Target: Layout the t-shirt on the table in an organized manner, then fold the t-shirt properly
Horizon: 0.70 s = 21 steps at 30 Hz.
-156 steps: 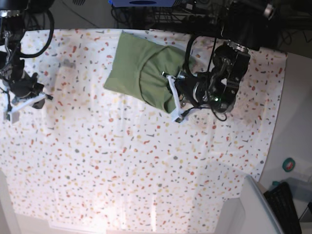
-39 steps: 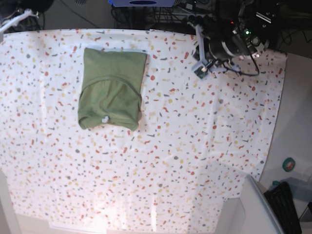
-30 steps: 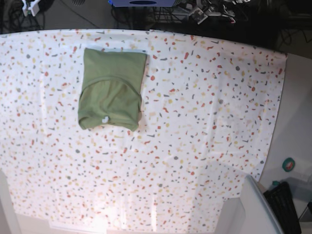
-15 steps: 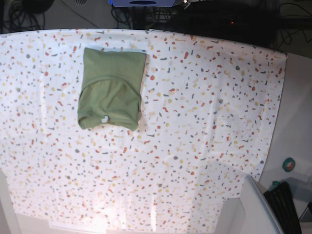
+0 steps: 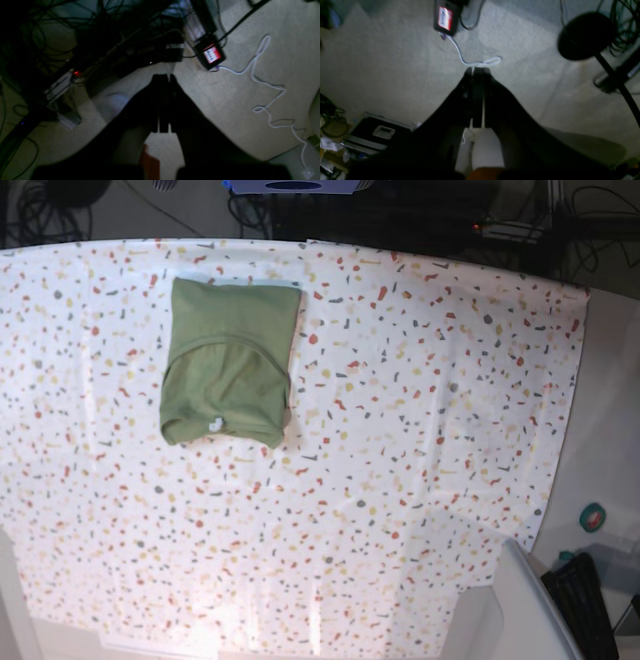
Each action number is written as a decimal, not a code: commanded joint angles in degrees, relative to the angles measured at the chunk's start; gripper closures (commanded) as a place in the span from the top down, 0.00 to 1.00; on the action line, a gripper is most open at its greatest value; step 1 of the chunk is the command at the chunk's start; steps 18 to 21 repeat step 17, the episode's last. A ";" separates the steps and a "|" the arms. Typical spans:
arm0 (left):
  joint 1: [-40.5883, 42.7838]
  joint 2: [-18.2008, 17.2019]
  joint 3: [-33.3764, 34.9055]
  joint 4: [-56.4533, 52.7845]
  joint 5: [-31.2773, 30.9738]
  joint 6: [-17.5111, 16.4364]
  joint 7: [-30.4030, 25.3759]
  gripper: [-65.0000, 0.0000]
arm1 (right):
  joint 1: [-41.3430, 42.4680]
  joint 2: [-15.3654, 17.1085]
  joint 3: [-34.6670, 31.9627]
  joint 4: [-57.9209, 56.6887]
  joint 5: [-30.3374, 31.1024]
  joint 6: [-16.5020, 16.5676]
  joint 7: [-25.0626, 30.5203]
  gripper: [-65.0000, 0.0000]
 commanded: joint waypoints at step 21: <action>1.38 0.01 0.17 -3.43 0.23 -0.28 0.04 0.00 | -1.89 0.29 -0.09 1.97 -0.20 0.14 5.10 0.00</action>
